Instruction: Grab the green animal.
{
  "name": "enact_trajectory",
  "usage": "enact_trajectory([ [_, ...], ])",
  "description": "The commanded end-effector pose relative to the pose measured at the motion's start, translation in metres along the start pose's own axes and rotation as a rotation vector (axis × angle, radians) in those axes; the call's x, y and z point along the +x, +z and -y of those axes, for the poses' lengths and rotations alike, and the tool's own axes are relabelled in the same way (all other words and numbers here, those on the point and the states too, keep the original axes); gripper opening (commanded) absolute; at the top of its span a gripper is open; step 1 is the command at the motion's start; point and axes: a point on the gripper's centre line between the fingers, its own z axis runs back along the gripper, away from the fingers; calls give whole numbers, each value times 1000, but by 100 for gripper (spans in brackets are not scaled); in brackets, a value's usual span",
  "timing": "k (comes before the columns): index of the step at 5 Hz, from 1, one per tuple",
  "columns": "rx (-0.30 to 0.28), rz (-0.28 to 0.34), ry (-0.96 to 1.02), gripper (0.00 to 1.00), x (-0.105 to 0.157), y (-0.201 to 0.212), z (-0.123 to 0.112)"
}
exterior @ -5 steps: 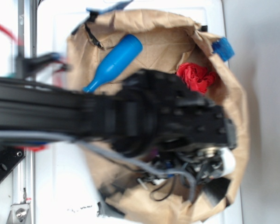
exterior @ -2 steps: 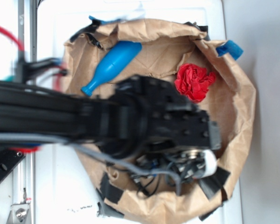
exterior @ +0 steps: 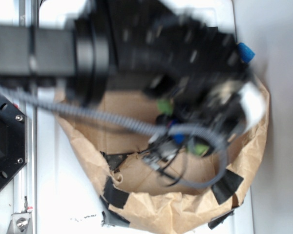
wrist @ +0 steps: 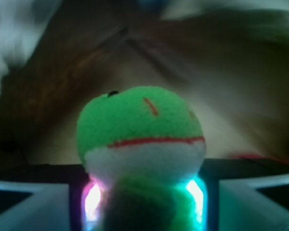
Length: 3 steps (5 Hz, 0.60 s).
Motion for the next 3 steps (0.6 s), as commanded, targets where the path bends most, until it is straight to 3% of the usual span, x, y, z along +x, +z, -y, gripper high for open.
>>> enact_trajectory([
  [1,201,13,483,0,-9,53,31],
  [2,174,8,666,0,-9,61,36],
  [3,191,-18,753,0,1,57,37],
])
